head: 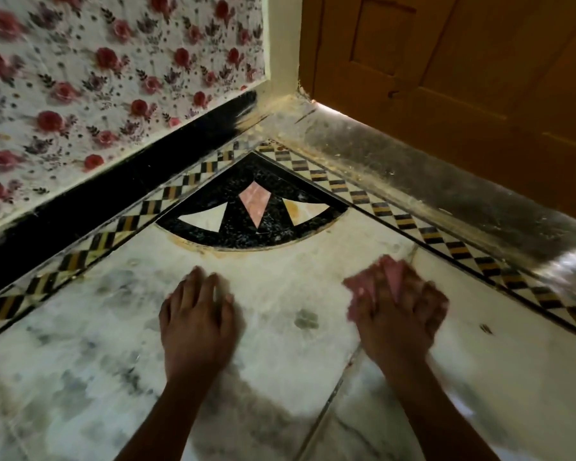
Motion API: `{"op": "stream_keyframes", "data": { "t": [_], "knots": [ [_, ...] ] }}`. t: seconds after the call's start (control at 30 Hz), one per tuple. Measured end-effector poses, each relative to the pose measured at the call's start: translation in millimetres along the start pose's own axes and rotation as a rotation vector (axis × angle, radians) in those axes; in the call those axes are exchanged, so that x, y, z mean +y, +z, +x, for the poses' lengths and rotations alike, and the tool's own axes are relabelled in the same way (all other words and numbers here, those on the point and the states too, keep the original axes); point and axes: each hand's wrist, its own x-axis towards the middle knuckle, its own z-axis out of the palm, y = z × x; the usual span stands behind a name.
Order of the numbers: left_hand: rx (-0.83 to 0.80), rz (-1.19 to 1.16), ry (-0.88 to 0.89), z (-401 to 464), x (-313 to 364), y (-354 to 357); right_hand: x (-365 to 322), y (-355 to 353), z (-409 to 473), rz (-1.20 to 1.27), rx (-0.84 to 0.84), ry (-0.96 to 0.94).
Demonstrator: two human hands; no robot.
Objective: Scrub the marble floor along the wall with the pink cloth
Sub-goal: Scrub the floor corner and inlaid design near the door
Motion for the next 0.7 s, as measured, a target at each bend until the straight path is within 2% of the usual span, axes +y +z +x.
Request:
{"op": "stream_keyframes", "data": {
  "t": [0.07, 0.13, 0.23, 0.3, 0.37, 0.47, 0.53, 0.6, 0.7],
  "knots": [
    [0.003, 0.004, -0.005, 2, 0, 2, -50, 3, 31, 0.036, -0.058, -0.028],
    [0.005, 0.019, -0.021, 4, -1, 1, -87, 9, 34, -0.013, -0.079, -0.214],
    [-0.013, 0.031, -0.027, 3, 1, -3, -84, 9, -2, -0.082, -0.039, -0.474],
    [-0.04, 0.021, -0.035, 4, 2, -5, -60, 3, -19, -0.126, -0.116, -0.441],
    [-0.048, 0.023, -0.044, 4, 1, -2, -50, -3, 2, -0.1, -0.127, -0.29],
    [-0.035, 0.033, -0.046, 4, -3, 4, -99, 1, 59, -0.031, -0.05, -0.162],
    [-0.033, 0.046, -0.045, 4, -4, 7, -151, 6, 86, -0.009, -0.06, -0.257],
    [-0.036, 0.064, -0.056, 5, -5, 8, -180, 13, 86, -0.053, -0.087, -0.444],
    [-0.027, 0.066, -0.046, 4, -3, 5, -155, 14, 58, -0.111, -0.055, -0.592]
  ]
}}
